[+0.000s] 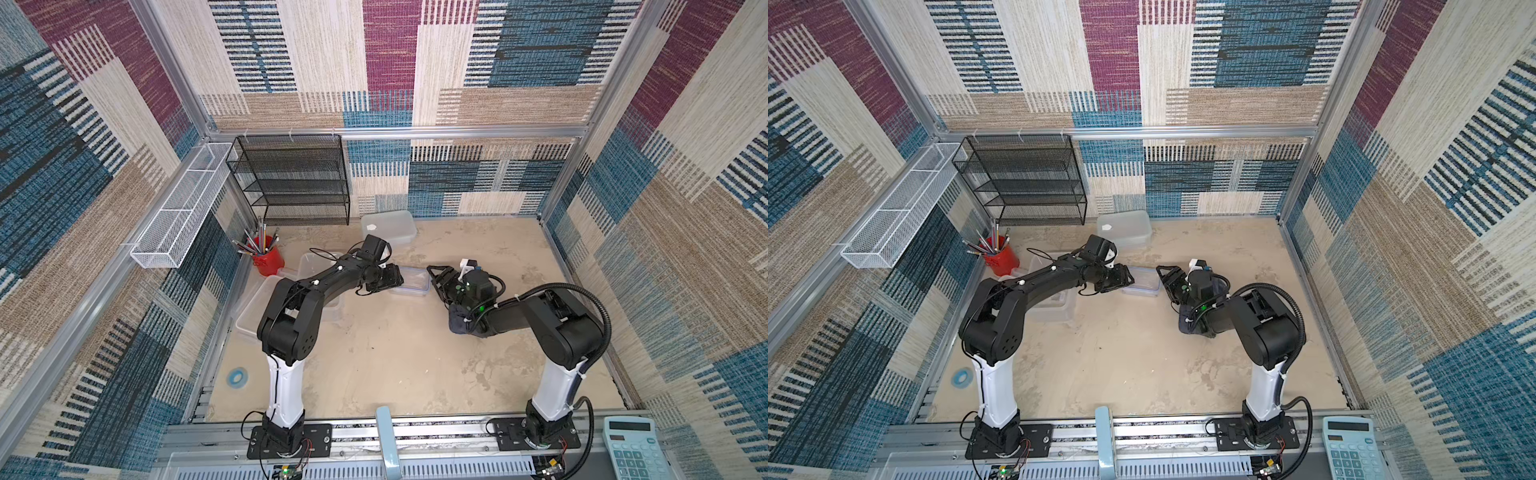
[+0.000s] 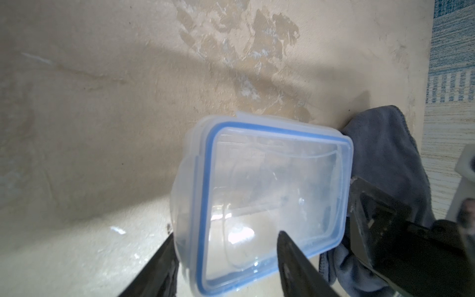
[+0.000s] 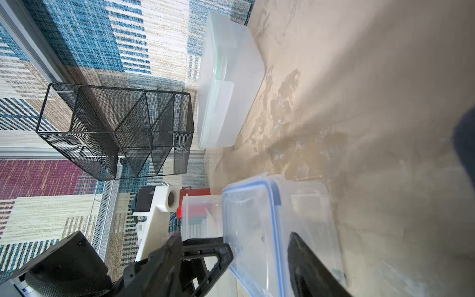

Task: Wipe the insides of the lunch boxes
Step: Open the fastener of the lunch box.

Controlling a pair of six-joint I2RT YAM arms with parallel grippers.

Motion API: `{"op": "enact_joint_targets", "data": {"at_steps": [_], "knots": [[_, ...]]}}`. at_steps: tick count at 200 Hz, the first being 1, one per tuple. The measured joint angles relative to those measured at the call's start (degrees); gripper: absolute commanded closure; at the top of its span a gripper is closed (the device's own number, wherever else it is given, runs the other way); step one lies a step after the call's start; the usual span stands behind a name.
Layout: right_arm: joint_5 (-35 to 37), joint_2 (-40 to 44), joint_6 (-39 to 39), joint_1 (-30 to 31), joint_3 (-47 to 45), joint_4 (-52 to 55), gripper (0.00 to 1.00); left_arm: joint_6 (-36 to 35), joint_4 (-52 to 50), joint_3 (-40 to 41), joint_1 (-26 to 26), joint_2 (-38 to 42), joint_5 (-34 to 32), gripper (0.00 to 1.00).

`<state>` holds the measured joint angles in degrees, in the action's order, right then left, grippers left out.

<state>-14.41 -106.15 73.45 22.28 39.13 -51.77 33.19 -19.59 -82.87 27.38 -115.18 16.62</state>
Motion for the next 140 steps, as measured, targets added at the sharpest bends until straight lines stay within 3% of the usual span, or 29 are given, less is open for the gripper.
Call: {"op": "enact_joint_targets", "data": {"at_steps": [47,82,140], "knots": [[4.2,1.3,-1.6,0.0,-0.2,5.1,0.17,0.0,-0.3,0.3,0.0,1.2,0.0,0.38],[4.1,-1.9,-1.7,0.0,2.3,5.3,0.17,0.2,-0.9,0.5,0.0,1.6,-0.5,0.38],[3.1,-3.3,-1.4,0.2,3.7,4.5,0.2,-1.9,-6.0,-8.0,-0.2,-2.5,-4.4,0.35]]}}
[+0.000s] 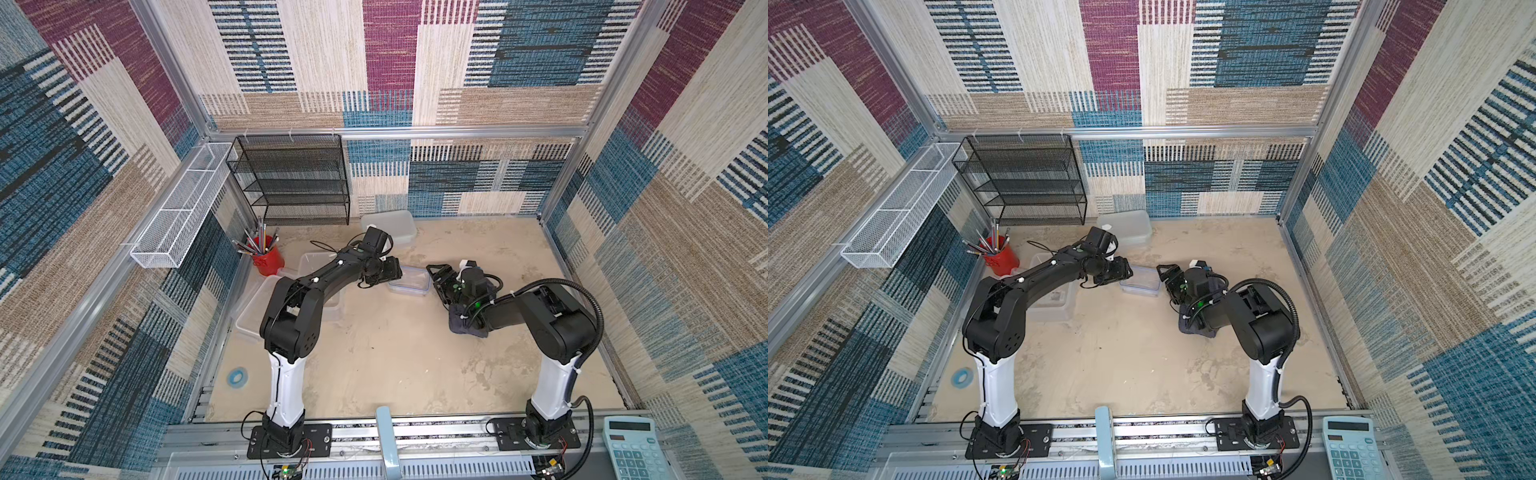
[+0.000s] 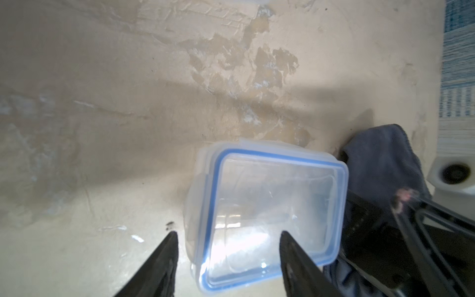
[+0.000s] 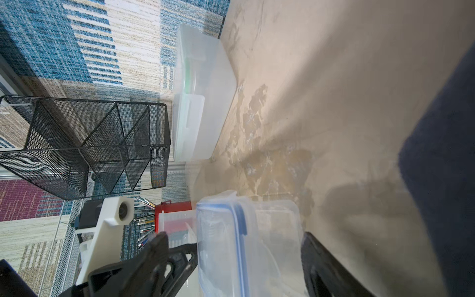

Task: Wipe the insides of the lunch boxes
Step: Open the fastener of the lunch box.

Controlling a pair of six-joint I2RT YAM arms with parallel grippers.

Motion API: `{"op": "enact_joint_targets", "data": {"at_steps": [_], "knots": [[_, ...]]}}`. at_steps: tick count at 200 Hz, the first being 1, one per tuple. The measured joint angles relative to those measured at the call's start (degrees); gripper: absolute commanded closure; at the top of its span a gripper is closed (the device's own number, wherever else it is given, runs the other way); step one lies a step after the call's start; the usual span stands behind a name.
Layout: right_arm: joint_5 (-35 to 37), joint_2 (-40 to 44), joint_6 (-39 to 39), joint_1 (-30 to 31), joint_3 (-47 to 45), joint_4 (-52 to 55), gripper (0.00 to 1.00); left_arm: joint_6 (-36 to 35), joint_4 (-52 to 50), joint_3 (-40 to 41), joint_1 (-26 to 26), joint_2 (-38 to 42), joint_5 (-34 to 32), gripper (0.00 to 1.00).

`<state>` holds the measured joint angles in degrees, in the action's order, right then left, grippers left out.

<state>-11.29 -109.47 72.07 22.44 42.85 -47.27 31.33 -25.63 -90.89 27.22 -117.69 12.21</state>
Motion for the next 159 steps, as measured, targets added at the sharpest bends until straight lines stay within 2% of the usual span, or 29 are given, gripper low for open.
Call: {"op": "enact_joint_targets", "data": {"at_steps": [65,105,159], "knots": [[-1.7,-2.9,1.4,0.3,2.6,-1.2,0.25,-1.7,-1.8,-3.0,0.0,-3.1,-0.7,0.35],[-1.5,-4.2,2.0,0.3,4.2,-1.4,0.33,-1.1,1.4,0.8,-0.1,-1.5,0.9,0.38],[-1.3,-6.2,3.1,0.4,6.8,-1.9,0.37,3.0,5.7,7.9,-0.1,2.4,2.6,0.39]]}}
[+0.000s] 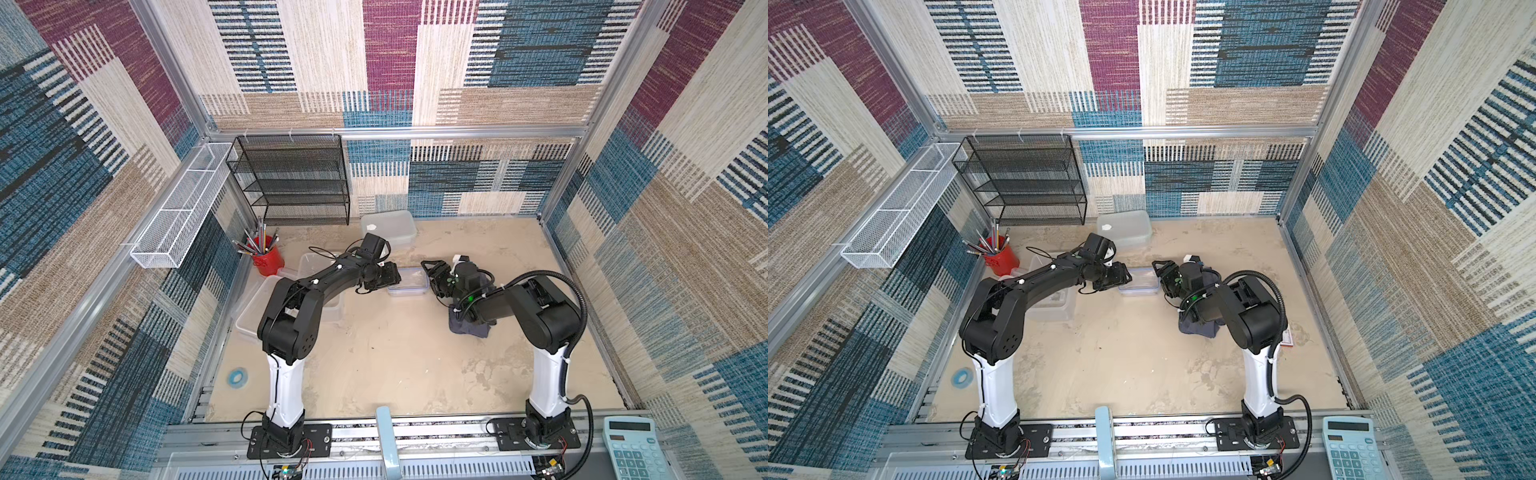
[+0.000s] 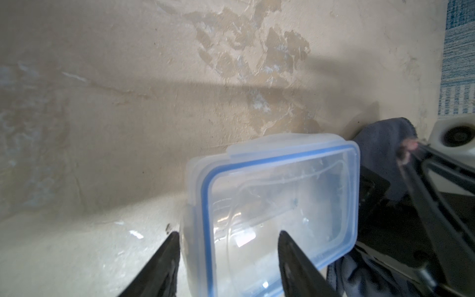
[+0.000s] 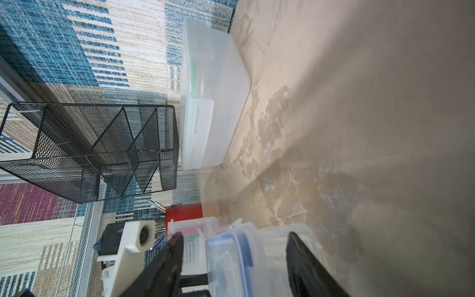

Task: Wipe the insides of the lunch boxes
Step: Open the fastener of the lunch box.

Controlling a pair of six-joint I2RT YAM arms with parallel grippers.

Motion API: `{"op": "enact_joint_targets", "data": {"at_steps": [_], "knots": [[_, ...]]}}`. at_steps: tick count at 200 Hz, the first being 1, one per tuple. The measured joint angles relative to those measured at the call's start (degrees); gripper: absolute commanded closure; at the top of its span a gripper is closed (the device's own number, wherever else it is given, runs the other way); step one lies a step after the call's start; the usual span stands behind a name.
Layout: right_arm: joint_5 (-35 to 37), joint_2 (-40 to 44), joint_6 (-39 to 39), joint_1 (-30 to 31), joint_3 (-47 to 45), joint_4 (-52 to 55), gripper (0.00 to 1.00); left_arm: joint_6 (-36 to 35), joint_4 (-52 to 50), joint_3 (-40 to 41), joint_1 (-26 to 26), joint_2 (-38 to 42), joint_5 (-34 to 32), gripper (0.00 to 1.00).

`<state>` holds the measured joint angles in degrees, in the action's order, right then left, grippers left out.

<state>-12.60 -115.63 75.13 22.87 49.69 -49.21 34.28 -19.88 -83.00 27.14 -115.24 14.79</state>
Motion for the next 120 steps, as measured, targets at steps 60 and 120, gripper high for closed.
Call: {"op": "enact_joint_targets", "data": {"at_steps": [60,120], "knots": [[0.5,-1.5,0.0,0.2,1.9,-0.2,0.33,1.6,0.9,1.9,0.1,1.1,1.3,0.41],[1.3,-2.3,0.0,0.4,1.6,-0.1,0.59,3.2,0.9,1.9,0.1,1.0,1.9,0.41]]}}
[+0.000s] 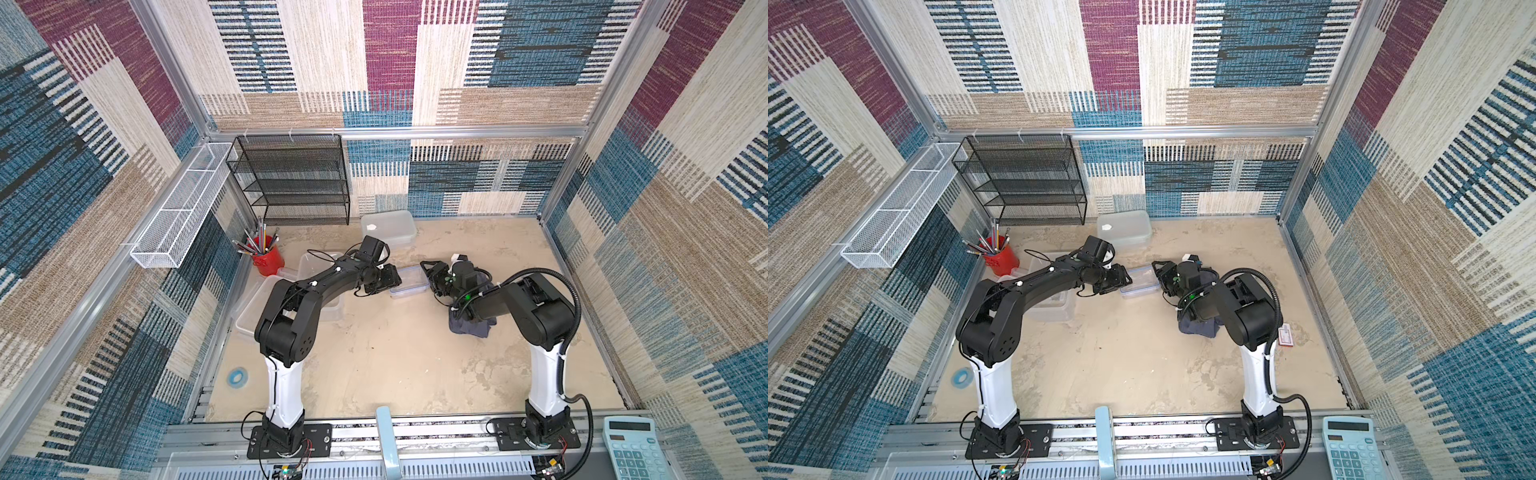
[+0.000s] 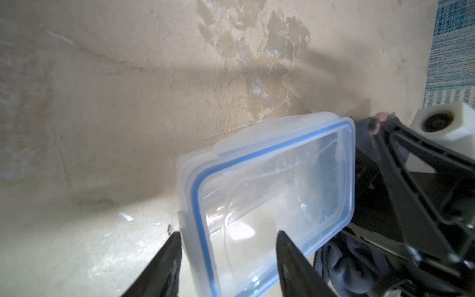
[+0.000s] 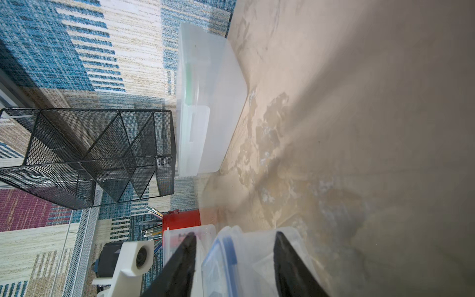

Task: Wipe the insides of the lunch boxes
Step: Open the fastener of the lunch box.

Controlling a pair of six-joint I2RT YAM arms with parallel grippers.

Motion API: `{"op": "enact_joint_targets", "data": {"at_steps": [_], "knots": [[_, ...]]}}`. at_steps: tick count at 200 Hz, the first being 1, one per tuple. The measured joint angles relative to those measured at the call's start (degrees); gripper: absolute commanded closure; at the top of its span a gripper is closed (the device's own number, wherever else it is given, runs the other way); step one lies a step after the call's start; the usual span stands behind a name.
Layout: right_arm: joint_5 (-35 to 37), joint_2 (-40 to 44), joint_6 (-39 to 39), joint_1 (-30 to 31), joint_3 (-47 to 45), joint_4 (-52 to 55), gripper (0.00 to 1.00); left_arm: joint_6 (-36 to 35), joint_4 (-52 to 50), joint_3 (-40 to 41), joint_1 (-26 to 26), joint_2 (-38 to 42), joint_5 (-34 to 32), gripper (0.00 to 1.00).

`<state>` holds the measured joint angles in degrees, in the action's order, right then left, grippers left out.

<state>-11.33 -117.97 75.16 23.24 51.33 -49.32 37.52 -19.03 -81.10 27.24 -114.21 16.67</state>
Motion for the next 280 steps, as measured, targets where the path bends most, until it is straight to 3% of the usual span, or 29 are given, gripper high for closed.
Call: {"op": "enact_joint_targets", "data": {"at_steps": [61,118,151,173,201,266,280], "knots": [[1.7,-1.2,-0.2,0.3,1.0,0.0,0.82,1.3,1.5,0.3,0.0,0.1,-0.6,0.42],[3.2,-1.2,-0.7,0.6,1.2,-0.1,0.93,1.9,2.5,0.4,0.0,0.2,-1.4,0.42],[5.9,0.3,-3.9,1.4,2.4,5.0,0.92,1.9,3.1,0.7,0.0,0.2,-2.0,0.42],[8.9,1.9,-6.7,2.4,2.9,9.3,0.85,1.9,3.5,0.7,0.1,0.2,-2.8,0.42],[11.9,3.2,-10.4,3.6,2.9,13.0,0.68,1.7,3.8,0.7,0.2,-0.2,-2.9,0.43],[13.3,6.8,-15.2,4.7,1.5,20.2,0.04,0.5,3.8,0.6,0.6,-0.9,-2.6,0.43],[13.8,8.3,-16.3,4.7,1.6,21.3,0.01,0.2,3.2,0.1,0.5,-1.0,-2.4,0.42]]}}
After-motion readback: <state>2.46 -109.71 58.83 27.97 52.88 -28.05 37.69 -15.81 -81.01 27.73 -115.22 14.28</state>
